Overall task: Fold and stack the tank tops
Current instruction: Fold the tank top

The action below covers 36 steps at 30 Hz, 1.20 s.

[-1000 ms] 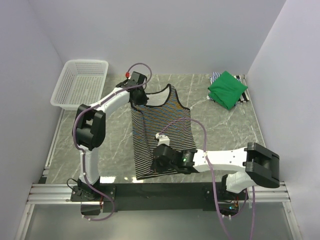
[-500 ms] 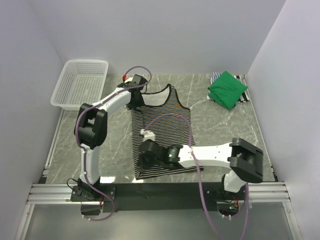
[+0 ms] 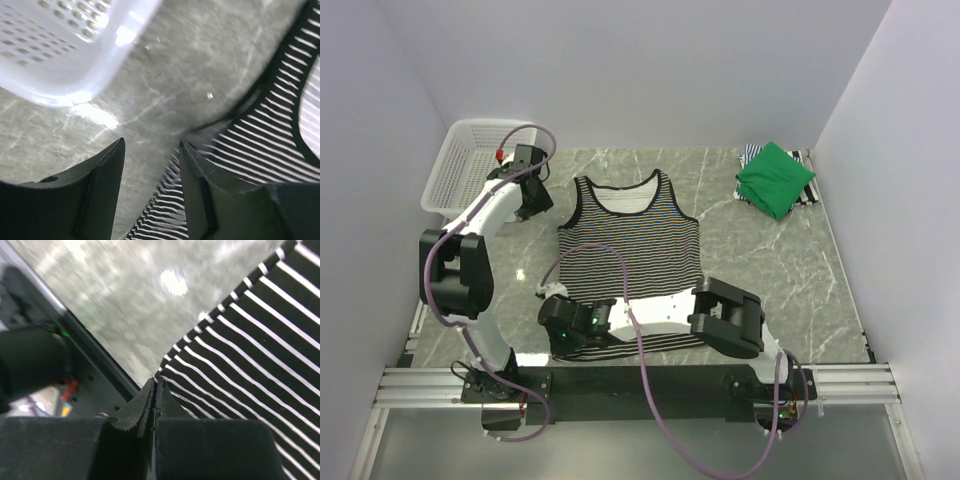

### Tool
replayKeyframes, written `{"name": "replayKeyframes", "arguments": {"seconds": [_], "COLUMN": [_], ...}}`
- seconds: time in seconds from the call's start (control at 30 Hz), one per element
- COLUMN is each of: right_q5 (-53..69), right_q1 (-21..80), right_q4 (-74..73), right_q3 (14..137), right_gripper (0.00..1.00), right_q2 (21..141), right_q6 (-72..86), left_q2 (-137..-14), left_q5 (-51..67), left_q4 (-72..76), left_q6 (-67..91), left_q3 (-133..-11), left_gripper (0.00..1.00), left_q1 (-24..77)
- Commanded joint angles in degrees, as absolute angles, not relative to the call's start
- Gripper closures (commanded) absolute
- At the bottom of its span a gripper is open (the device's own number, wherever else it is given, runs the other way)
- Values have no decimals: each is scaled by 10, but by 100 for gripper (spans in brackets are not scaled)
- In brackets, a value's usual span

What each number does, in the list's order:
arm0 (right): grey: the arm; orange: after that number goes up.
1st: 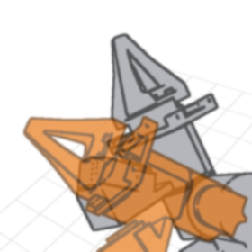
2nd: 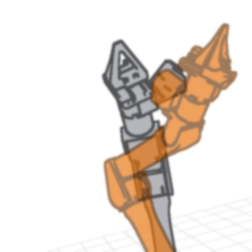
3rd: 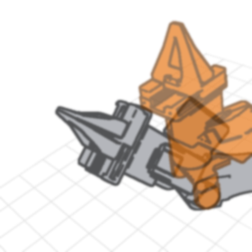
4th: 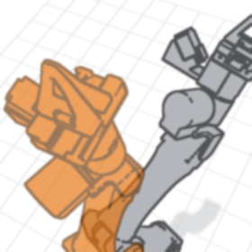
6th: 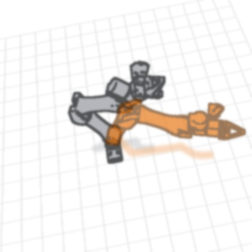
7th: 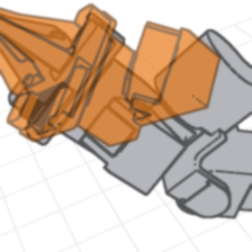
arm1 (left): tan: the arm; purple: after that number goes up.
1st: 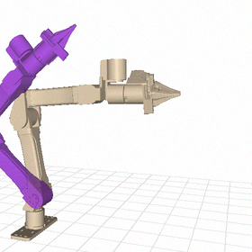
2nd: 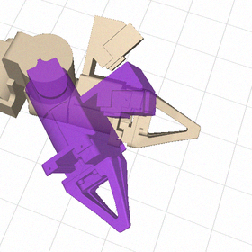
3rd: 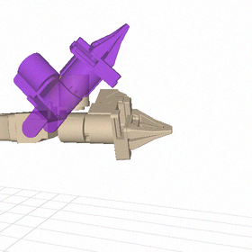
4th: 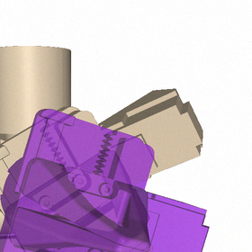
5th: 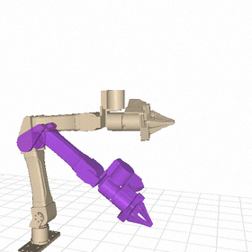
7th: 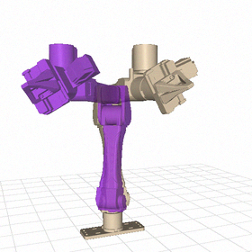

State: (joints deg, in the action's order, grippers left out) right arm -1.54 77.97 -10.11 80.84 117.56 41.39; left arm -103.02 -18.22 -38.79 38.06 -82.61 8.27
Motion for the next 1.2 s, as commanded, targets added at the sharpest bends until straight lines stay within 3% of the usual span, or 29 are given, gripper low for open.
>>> {"name": "replayKeyframes", "arguments": {"seconds": [0.0,0.47,1.17], "right_q5": [-10,-16,-12], "right_q1": [783,768,763], "right_q4": [-115,-11,-11], "right_q3": [829,678,679], "right_gripper": [100,100,100], "right_q2": [1174,1078,1063], "right_q6": [396,442,451], "left_q2": [-1012,-1050,-1078], "left_q5": [-134,-28,-31], "left_q4": [-361,-319,-276], "left_q6": [354,366,366], "left_q3": [-804,-766,-733], "left_gripper": [47,50,60], "left_q1": [92,91,85]}}
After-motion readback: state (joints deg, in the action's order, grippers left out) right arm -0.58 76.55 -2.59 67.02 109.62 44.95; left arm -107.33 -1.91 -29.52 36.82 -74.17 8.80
